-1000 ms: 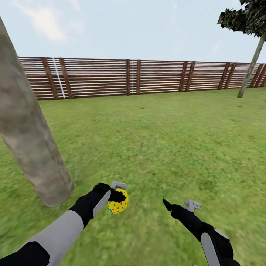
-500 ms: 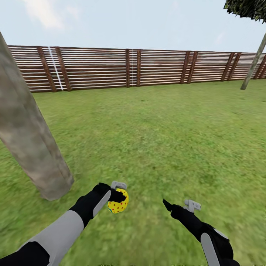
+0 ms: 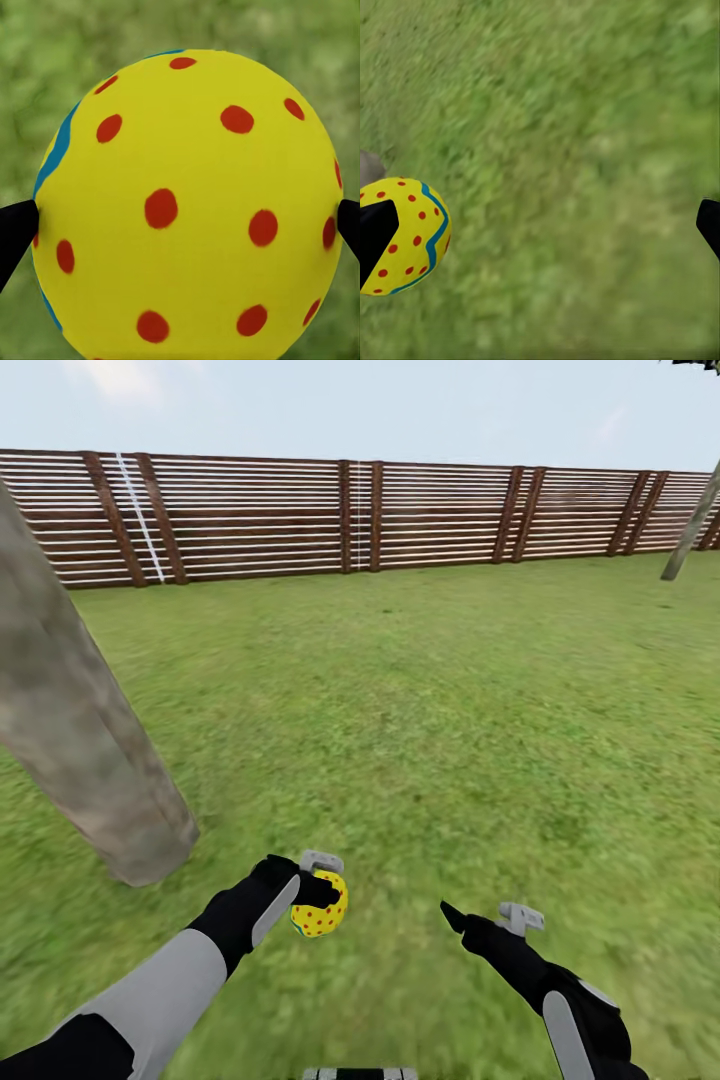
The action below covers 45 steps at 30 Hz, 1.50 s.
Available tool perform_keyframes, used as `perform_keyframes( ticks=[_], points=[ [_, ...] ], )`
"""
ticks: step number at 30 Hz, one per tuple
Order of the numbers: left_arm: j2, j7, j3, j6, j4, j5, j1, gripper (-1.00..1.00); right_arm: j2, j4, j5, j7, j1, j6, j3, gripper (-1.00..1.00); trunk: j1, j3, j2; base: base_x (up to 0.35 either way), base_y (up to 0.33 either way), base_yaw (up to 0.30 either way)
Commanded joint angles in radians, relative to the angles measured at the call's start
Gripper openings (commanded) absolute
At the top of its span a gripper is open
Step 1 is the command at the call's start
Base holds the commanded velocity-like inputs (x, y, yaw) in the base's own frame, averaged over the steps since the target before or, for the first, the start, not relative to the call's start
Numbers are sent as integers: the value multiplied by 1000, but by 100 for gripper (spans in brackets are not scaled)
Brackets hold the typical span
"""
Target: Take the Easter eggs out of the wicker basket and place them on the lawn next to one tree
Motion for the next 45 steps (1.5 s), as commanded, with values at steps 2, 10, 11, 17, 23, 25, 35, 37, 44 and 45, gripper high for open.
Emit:
perform_keyframes(
  ticks=[2,10,11,17,23,25,35,37,44,45],
  points=[
    [1,7,-4,3,-1,9,-1,-100,1,-1,-2,5,-1,7,-3,100,1,-9,-1,0,0,0],
    [1,7,-9,-27,4,9,-1,-100,2,0,-2,4,-1,7,-3,100,4,-40,-3,0,0,0],
    [1,7,-10,-33,5,9,-1,-100,2,0,-2,4,-1,7,-3,100,5,-43,-3,0,0,0],
    [1,7,-14,-44,7,9,-1,-100,2,5,-2,4,-1,7,-3,100,7,-67,-4,0,0,0],
    [2,7,-16,-45,7,9,-1,-100,2,8,-2,5,-1,7,-3,100,10,-90,-6,0,0,0],
    [2,7,-16,-45,7,9,-1,-100,2,8,-2,5,-1,7,-3,100,11,-98,-6,0,0,0],
    [5,7,-16,-79,3,9,1,-100,2,9,-2,4,-1,7,-3,100,15,-136,-9,0,0,0],
    [5,8,-16,-83,3,9,1,-100,2,9,-2,4,-1,7,-3,100,16,-144,-9,0,0,0],
    [6,7,-17,-102,3,9,1,-100,1,10,-2,3,-1,7,-3,100,20,-171,-11,0,0,0],
    [6,7,-17,-104,2,9,1,-100,2,10,-2,3,-1,7,-3,100,20,-175,-11,0,0,0]
  ],
)
